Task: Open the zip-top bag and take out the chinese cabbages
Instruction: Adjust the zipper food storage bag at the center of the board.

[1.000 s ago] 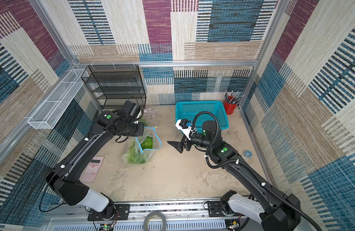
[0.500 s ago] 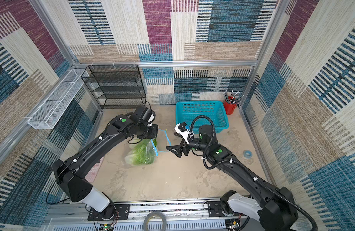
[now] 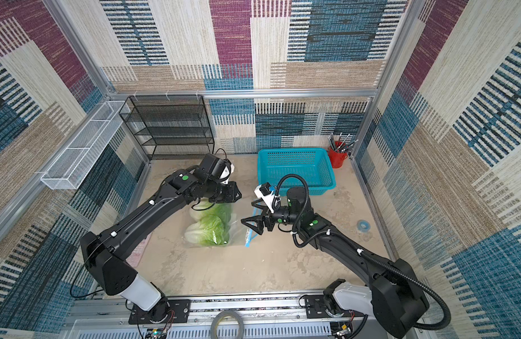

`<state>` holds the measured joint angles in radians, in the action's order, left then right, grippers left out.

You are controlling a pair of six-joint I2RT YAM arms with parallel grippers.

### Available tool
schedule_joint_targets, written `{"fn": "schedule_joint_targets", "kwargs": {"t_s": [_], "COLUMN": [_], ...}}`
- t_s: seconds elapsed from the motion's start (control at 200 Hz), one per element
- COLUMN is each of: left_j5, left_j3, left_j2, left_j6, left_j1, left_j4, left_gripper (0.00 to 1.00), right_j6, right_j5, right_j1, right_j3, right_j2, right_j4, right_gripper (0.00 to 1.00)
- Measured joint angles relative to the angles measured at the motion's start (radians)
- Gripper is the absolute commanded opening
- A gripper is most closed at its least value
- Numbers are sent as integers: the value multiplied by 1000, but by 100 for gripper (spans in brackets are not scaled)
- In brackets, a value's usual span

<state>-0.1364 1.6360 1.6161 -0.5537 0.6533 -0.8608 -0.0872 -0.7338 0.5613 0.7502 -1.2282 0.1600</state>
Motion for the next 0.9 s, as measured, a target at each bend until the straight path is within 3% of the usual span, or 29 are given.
{"fn": "schedule_joint_targets", "kwargs": {"t_s": [0.14,0.376,0.556,0.636,0.731,0.902], "left_j5": [20,164,214,214,185,102], "left_j3": [0,10,-12,-56,-126,-256], "left_j2": [-39,-134,-198,-223,-248,-264], "left_j6": [18,106,198,230,266,294], "left_j1": [0,-40,-214,-303,-373,-481], "left_j4": [0,-27,-85,-103,-113,-102], "left_gripper": [31,44,46,55,63,66], "right_j6": [-21,-55,-93,-107,-130,-168], "right_j5": [1,73,117,140,143,137], "right_j1": [0,-10,-23,-32,-40,-45], "right_j3": [37,79,79,71,42,11], "right_j2": [-58,-77,-60,-56,-37,-10], "right_j4": [-5,-69,-128,-169,-201,-213], "right_gripper": [100,99,96,95,94,93]}}
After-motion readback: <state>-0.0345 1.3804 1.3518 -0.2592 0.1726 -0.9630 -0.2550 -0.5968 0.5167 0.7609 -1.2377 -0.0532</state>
